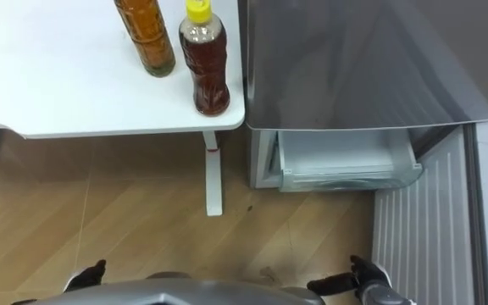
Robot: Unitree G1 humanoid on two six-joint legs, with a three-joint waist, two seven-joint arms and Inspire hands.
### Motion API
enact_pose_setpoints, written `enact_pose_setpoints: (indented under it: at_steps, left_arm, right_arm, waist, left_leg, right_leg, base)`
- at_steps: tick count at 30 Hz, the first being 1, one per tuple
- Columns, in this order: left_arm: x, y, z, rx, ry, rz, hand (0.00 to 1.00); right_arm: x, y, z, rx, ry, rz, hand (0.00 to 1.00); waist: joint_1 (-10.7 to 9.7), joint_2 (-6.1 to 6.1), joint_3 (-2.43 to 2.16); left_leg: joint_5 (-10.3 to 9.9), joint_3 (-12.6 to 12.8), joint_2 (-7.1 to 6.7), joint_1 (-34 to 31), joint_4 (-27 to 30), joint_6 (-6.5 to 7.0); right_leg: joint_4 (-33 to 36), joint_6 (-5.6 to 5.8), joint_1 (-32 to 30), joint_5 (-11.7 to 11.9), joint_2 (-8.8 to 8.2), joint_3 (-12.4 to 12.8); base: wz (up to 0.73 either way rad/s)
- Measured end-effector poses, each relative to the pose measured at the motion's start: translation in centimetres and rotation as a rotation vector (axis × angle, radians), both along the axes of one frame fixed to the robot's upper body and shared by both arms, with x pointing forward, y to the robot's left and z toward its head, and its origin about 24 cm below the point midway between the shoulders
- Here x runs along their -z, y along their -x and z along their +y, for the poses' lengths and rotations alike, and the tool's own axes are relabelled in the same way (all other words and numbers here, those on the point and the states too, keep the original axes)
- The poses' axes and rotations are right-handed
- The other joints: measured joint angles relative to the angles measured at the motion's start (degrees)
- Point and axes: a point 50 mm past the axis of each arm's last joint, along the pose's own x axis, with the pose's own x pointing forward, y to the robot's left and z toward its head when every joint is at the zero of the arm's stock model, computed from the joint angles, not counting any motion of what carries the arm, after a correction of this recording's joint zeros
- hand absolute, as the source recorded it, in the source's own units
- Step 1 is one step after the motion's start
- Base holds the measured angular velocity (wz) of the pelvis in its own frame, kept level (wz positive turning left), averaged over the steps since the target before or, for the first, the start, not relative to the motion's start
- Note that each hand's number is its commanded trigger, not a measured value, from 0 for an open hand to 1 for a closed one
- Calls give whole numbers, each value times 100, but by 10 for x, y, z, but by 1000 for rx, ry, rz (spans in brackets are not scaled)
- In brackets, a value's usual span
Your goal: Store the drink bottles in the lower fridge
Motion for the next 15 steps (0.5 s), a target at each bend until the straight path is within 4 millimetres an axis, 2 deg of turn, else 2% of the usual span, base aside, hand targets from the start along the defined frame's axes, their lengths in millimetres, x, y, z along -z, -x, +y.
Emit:
enact_pose_setpoints:
  at_steps: [3, 5, 9, 12, 15]
  left_arm:
    - [0, 2, 0, -64, 9, -14, 0]
    - [0, 4, 0, -125, 21, -30, 0]
    - [1, 12, 1, -323, 45, -71, 0]
    - [0, 13, 4, -406, 20, -94, 0]
    - [-1, 13, 6, -489, -16, -119, 0]
  right_arm:
    - [0, 0, 0, 1, -1, 1, 0]
    - [0, 0, 0, 2, -1, 2, 0]
    - [1, 2, -1, 13, 0, 9, 0]
    - [1, 3, -1, 12, 1, 14, 0]
    - [1, 5, -1, 16, 3, 21, 0]
  waist:
    - [2, -2, -1]
    - [3, 0, -1]
    - [37, 5, -6]
    - [67, 12, -7]
    - [96, 13, -4]
  left_leg:
    - [2, -23, -8, 1, -22, -1]
    - [5, -52, -16, -2, -38, 0]
    - [6, -56, -16, 10, -72, -1]
    - [6, -66, -28, 22, -98, -1]
    - [13, -159, -70, 68, -112, -4]
  right_leg:
    - [0, 0, -2, 0, -2, 0]
    - [0, 0, -4, 0, -7, -85]
    - [-2, 0, -2, 1, -11, -125]
    - [-6, 0, 1, 1, -18, -139]
    - [-12, 1, 70, 0, -43, -270]
  base:
    - [2]
    - [6]
    - [3]
    - [2]
    - [12]
